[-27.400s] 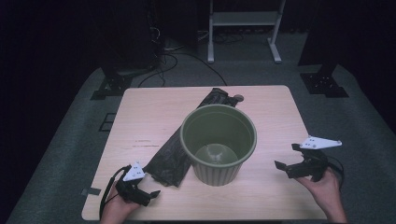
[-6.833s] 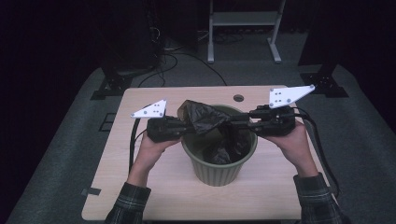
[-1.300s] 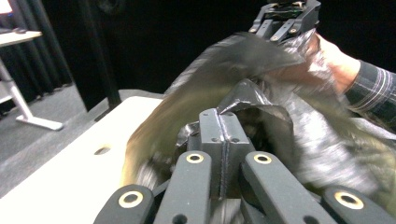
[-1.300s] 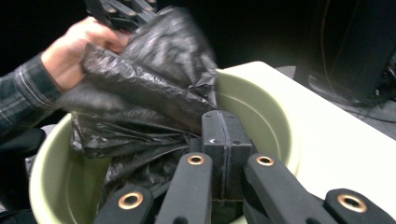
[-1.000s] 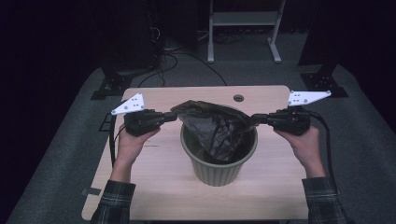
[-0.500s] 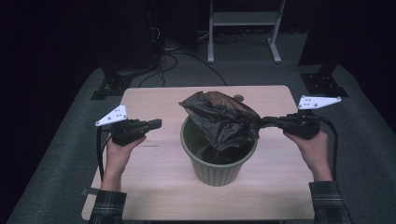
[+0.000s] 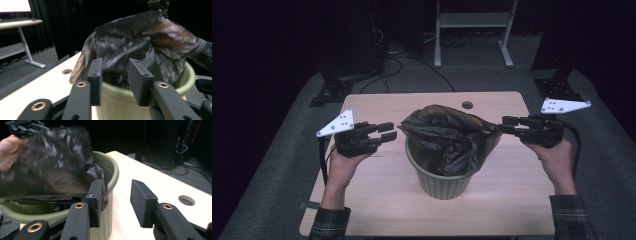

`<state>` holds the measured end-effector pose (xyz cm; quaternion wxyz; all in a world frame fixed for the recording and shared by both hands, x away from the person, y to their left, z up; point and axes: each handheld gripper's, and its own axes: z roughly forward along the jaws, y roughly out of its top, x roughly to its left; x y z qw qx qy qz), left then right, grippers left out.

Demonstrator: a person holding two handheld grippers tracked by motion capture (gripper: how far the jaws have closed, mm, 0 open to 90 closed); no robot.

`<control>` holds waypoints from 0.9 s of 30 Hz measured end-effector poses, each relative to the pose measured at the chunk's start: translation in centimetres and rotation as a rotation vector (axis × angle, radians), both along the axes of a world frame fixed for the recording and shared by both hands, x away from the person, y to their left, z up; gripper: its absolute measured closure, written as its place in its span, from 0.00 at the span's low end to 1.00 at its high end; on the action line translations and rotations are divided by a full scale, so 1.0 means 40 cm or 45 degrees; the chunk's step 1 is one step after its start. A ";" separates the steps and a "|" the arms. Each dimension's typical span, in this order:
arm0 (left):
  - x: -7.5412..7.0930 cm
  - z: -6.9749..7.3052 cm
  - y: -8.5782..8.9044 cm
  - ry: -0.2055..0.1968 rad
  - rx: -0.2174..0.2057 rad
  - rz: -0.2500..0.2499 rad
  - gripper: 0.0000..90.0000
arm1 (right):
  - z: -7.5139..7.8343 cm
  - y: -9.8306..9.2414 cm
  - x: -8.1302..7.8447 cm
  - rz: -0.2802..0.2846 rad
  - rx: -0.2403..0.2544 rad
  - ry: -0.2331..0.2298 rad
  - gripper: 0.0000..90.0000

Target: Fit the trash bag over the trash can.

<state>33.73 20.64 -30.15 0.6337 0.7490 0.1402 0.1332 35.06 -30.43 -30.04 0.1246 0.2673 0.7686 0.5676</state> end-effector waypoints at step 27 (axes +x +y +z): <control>0.080 0.013 -0.036 0.073 0.022 0.080 0.46 | 0.125 0.172 -0.012 0.212 -0.039 -0.066 0.59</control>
